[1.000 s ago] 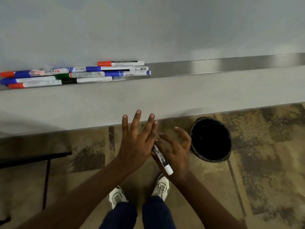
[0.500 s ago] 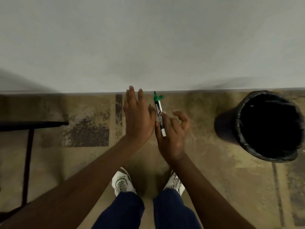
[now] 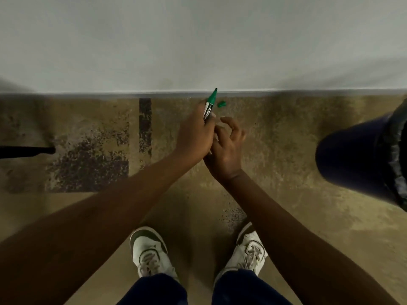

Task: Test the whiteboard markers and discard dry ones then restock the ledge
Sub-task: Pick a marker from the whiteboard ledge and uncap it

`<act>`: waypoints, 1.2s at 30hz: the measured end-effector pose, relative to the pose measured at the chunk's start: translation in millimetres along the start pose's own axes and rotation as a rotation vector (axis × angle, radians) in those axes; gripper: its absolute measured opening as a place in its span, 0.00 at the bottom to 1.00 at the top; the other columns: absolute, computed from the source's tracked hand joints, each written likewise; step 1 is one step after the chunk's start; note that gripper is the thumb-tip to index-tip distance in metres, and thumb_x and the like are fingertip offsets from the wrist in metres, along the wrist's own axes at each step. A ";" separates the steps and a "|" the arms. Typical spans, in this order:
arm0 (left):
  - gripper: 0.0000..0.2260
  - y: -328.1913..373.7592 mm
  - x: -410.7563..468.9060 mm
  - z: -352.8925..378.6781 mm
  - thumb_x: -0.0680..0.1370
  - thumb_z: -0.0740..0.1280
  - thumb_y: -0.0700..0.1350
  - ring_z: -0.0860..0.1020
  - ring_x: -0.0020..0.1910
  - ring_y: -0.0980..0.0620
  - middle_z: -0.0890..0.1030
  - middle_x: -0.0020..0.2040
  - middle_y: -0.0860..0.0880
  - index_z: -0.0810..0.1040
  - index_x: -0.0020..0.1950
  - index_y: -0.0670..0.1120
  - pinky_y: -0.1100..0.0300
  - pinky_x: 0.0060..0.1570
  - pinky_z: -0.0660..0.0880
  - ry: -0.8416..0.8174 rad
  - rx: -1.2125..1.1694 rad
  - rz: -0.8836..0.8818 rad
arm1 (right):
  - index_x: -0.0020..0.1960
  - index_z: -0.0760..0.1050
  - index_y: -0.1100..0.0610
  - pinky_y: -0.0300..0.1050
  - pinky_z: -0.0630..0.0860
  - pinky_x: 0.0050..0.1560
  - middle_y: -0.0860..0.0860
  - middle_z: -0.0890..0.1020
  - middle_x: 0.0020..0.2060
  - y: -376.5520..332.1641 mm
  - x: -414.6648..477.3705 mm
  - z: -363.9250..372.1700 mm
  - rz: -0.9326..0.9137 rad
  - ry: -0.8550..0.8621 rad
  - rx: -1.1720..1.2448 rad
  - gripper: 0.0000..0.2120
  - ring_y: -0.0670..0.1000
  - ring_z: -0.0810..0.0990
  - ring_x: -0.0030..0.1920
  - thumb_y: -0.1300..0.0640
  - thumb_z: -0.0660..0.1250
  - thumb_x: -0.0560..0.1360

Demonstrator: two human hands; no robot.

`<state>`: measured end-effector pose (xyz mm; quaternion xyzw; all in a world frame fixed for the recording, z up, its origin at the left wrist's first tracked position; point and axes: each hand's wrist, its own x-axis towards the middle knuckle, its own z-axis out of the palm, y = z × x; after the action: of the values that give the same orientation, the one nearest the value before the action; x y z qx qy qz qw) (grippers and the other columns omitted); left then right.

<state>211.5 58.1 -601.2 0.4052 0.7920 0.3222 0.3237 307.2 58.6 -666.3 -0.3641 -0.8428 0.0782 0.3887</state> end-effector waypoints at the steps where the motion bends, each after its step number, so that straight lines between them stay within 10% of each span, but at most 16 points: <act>1: 0.14 -13.6 6.2 6.8 0.82 0.56 0.47 0.76 0.38 0.55 0.77 0.41 0.51 0.71 0.66 0.47 0.62 0.37 0.71 0.018 0.060 0.051 | 0.52 0.71 0.58 0.52 0.65 0.51 0.59 0.82 0.48 13.8 -6.8 9.2 0.000 -0.038 -0.039 0.10 0.63 0.71 0.58 0.58 0.66 0.74; 7: 0.24 -107.6 45.6 22.4 0.81 0.52 0.53 0.56 0.73 0.30 0.60 0.75 0.37 0.57 0.77 0.50 0.30 0.66 0.58 0.002 0.865 0.282 | 0.59 0.75 0.60 0.67 0.67 0.60 0.67 0.71 0.64 91.6 -24.8 57.9 0.124 -0.605 -0.370 0.14 0.69 0.65 0.67 0.59 0.64 0.75; 14: 0.28 -159.3 69.0 19.8 0.80 0.59 0.51 0.50 0.72 0.26 0.53 0.75 0.32 0.50 0.78 0.52 0.24 0.62 0.54 -0.060 1.095 0.482 | 0.73 0.58 0.58 0.63 0.67 0.60 0.62 0.63 0.70 120.5 10.4 111.6 0.036 -0.949 -0.565 0.26 0.66 0.60 0.70 0.58 0.60 0.76; 24: 0.26 -172.3 56.1 28.2 0.81 0.57 0.51 0.50 0.73 0.28 0.54 0.76 0.33 0.50 0.77 0.54 0.24 0.62 0.55 -0.020 0.996 0.422 | 0.63 0.70 0.64 0.63 0.67 0.61 0.63 0.75 0.57 136.9 15.2 124.8 -0.047 -1.039 -0.702 0.20 0.64 0.72 0.60 0.60 0.68 0.74; 29: 0.29 -151.1 31.4 30.6 0.80 0.62 0.51 0.50 0.73 0.29 0.55 0.76 0.34 0.52 0.77 0.54 0.24 0.61 0.56 -0.056 0.992 0.365 | 0.67 0.70 0.62 0.52 0.74 0.60 0.59 0.74 0.64 118.1 1.7 86.0 0.597 -0.694 -0.166 0.21 0.57 0.74 0.61 0.70 0.61 0.75; 36: 0.27 -77.5 3.9 29.9 0.82 0.57 0.51 0.48 0.74 0.29 0.53 0.76 0.34 0.48 0.77 0.53 0.22 0.60 0.54 -0.180 0.982 0.346 | 0.52 0.79 0.68 0.41 0.78 0.47 0.53 0.81 0.38 48.0 32.8 2.1 1.478 -0.074 0.789 0.08 0.47 0.79 0.40 0.65 0.65 0.77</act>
<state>199.3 32.9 -679.5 0.6600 0.7403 -0.0738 0.1045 318.0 115.8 -668.0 -0.6571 -0.3103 0.6138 0.3085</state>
